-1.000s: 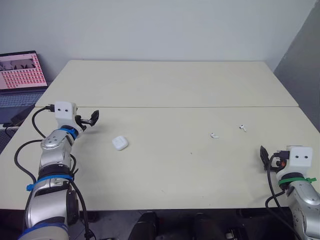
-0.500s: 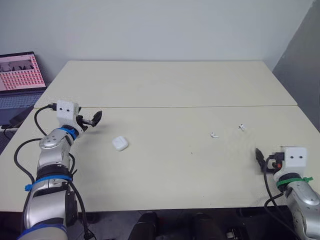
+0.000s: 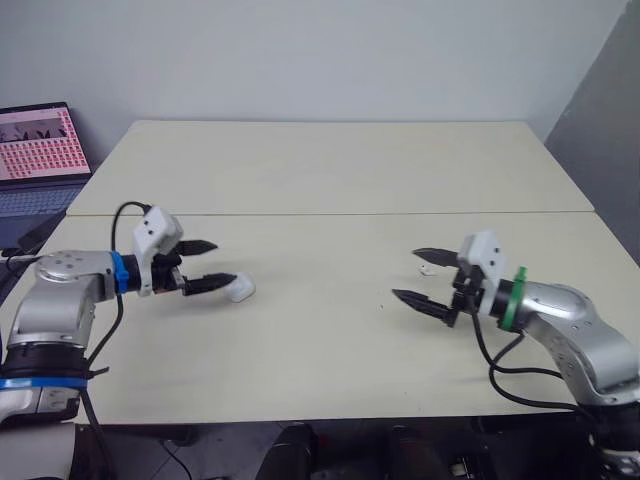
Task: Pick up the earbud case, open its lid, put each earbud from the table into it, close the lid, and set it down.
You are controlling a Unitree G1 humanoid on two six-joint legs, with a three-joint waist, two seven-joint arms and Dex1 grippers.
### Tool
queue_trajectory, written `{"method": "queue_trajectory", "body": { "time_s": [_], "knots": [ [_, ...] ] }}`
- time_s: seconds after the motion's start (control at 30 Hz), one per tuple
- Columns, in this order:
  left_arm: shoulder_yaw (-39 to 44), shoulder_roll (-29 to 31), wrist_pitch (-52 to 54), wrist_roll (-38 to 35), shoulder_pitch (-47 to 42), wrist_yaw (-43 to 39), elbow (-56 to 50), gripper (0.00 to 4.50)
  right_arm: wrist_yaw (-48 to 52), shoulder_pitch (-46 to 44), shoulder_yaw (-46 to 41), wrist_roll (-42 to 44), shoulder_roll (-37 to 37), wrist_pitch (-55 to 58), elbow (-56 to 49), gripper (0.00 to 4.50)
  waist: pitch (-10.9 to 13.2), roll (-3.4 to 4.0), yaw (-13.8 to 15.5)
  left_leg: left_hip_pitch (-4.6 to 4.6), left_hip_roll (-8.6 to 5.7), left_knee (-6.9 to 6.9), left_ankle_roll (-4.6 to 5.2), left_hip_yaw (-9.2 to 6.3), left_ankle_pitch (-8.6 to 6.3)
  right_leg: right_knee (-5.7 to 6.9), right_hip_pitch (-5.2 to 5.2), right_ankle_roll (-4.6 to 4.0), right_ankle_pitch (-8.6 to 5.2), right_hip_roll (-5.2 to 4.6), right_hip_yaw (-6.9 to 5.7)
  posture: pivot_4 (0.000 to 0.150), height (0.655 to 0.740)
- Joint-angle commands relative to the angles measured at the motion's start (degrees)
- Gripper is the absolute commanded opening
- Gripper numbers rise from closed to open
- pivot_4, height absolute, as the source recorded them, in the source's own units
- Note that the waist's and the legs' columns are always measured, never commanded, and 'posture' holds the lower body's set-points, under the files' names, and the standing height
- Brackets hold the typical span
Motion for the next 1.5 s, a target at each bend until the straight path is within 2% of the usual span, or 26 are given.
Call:
{"method": "queue_trajectory", "body": {
  "time_s": [0.03,0.27,0.47,0.57,0.7,0.83,0.93,1.0,1.2,1.33,1.5],
  "knots": [
    [-0.6,-0.4,-1.1,1.7,0.8,2.3,-2.2,4.48,1.3,-4.1,3.8,-0.5,2.7,-0.6,1.5,4.5,0.0,0.0,0.0,-0.01,0.01,-0.03,0.0,0.0,0.0,0.0,-0.05,-0.01,0.0,0.0,0.0,0.15,0.74],
    [-3.2,-4.0,-3.9,5.0,2.4,5.8,0.3,4.48,1.2,-9.0,8.8,-1.6,6.7,0.3,1.5,4.5,0.0,0.0,0.1,-0.05,-0.02,-0.17,-0.01,0.04,0.01,0.01,-0.23,-0.02,0.01,0.09,0.01,0.15,0.74],
    [-4.7,-5.4,-6.8,8.2,2.2,7.7,5.2,4.48,1.4,-9.7,8.5,-1.6,6.2,1.9,0.2,4.5,0.0,0.0,0.1,-0.05,-0.01,-0.21,-0.01,0.09,0.01,0.03,-0.29,-0.01,0.01,0.11,0.03,0.15,0.74],
    [-5.1,-4.7,-7.9,8.9,2.3,7.0,7.5,3.88,1.2,-9.4,8.0,-1.5,5.8,2.6,-0.5,4.5,0.0,0.0,0.1,-0.03,0.0,-0.25,-0.01,0.09,0.01,0.04,-0.29,-0.02,0.02,0.11,0.04,0.15,0.74],
    [-5.3,-4.2,-9.2,8.9,2.2,5.8,9.1,2.79,0.7,-8.9,7.3,-1.5,5.5,3.1,-1.1,4.5,0.0,0.0,0.0,-0.02,0.0,-0.3,-0.01,0.1,0.01,0.04,-0.31,-0.02,0.02,0.1,0.05,0.15,0.74],
    [-3.5,-6.6,-12.2,5.8,0.7,5.0,6.8,2.79,-0.7,-8.3,5.8,-0.4,5.8,5.1,-1.8,4.5,0.0,0.0,0.1,0.0,0.01,-0.42,-0.01,0.11,0.01,0.03,-0.37,-0.02,0.02,0.1,0.07,0.15,0.74],
    [-1.3,-11.3,-28.2,6.6,-3.3,9.8,7.1,2.79,-4.0,-8.8,3.8,2.9,7.3,11.7,-2.1,4.5,0.0,-0.03,0.6,-0.04,0.0,-0.44,-0.03,0.09,0.02,0.04,-0.42,-0.04,0.03,0.09,0.05,0.15,0.74],
    [-2.2,-13.5,-44.2,10.9,-5.9,13.5,8.9,2.79,-6.4,-9.8,2.4,6.2,9.0,17.9,-1.6,4.5,0.0,-0.15,1.2,-0.11,0.0,-0.43,-0.16,0.05,0.1,0.0,-0.51,-0.11,0.07,0.04,0.01,0.15,0.74],
    [-6.7,-16.7,-78.0,20.8,-12.4,19.9,16.9,2.79,-12.0,-15.6,-0.5,12.0,15.5,27.6,2.3,4.5,0.0,-0.15,1.0,-0.31,0.03,-0.49,-0.31,0.21,0.2,0.02,-0.76,-0.2,0.24,0.09,0.14,0.15,0.74],
    [-8.8,-18.7,-90.8,25.0,-16.8,24.7,23.1,2.79,-15.6,-20.1,-1.6,12.2,20.1,29.7,7.7,4.5,0.0,-0.15,1.0,-0.32,-0.01,-0.49,-0.3,0.22,0.21,0.06,-0.76,-0.08,0.31,0.15,0.12,0.15,0.74],
    [-10.0,-19.7,-97.1,28.5,-20.0,30.6,28.0,2.79,-16.4,-21.9,1.2,10.2,23.4,27.8,10.9,4.5,0.0,-0.15,0.4,-0.32,-0.04,-0.49,-0.29,0.22,0.21,0.08,-0.75,-0.01,0.34,0.17,0.11,0.15,0.74]
  ]
}}
